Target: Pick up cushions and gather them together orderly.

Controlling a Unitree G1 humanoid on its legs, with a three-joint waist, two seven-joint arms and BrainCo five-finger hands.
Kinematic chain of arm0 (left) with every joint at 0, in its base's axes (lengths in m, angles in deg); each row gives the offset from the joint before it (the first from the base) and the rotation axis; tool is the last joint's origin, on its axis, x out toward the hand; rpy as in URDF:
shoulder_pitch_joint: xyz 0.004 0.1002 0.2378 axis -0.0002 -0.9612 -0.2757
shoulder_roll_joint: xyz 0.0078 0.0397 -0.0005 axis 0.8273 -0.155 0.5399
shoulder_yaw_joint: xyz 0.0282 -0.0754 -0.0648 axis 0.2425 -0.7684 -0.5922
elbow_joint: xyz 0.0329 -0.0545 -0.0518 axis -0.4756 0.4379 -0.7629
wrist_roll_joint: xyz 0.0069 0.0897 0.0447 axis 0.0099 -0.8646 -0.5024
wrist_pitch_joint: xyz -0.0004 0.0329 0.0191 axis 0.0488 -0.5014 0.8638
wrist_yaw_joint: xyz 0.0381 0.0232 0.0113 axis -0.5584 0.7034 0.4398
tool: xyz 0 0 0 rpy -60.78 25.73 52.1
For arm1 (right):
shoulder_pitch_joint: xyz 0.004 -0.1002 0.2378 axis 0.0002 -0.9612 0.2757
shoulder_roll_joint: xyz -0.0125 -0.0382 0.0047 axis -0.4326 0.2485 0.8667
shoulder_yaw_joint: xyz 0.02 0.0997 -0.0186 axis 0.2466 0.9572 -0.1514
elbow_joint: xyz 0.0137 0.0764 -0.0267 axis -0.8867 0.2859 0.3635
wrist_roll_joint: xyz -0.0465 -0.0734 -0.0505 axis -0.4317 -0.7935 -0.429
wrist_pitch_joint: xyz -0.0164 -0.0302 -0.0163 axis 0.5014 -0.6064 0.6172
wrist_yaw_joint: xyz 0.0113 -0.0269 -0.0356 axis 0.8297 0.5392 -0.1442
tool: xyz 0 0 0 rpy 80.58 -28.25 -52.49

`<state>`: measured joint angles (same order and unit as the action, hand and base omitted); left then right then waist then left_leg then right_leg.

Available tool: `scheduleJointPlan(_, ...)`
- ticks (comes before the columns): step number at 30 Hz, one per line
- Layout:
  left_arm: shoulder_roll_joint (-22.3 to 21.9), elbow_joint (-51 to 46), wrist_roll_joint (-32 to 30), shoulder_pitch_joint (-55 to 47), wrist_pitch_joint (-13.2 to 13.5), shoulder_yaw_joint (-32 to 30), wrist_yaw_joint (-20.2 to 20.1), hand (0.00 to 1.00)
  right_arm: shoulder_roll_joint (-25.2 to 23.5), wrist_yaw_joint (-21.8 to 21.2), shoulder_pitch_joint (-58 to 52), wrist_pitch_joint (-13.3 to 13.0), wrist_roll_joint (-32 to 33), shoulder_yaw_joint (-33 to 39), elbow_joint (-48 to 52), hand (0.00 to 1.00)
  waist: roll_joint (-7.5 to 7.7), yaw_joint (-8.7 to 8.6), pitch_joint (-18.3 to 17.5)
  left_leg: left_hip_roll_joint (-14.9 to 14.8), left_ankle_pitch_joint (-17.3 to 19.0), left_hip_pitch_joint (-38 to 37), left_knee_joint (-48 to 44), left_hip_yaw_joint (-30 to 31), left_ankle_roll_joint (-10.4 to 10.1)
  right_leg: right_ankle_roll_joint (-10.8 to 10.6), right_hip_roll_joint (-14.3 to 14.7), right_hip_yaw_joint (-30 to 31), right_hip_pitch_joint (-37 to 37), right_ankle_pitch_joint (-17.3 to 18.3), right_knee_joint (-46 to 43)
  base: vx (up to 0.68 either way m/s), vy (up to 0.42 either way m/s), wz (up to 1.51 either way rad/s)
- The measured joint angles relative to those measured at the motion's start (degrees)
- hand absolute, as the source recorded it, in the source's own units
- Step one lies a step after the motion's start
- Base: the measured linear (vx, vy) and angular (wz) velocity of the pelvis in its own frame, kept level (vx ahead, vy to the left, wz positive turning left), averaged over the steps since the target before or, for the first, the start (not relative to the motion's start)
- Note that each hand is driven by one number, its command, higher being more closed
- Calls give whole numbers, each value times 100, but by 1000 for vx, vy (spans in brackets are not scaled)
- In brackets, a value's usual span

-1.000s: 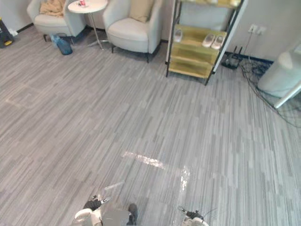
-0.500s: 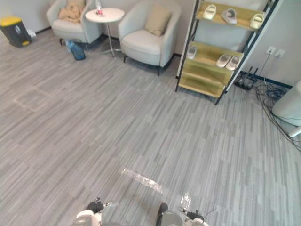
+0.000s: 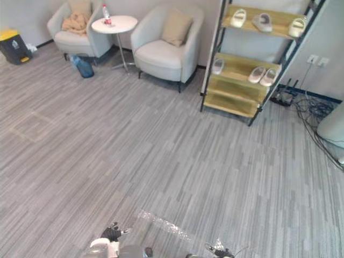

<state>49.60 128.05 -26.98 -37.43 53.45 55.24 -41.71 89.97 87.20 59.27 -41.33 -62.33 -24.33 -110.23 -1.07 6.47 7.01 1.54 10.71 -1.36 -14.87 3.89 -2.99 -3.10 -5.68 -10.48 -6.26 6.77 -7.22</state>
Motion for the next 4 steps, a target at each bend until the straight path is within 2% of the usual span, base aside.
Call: scheduleJointPlan(4, 10, 12, -25, 13, 17, -5, 6, 0, -14, -13, 3, -15, 1, -105, 4, 0, 63, 27, -40, 42, 1, -80, 50, -2, 2, -12, -32, 1, -119, -8, 110, 92, 30, 3)
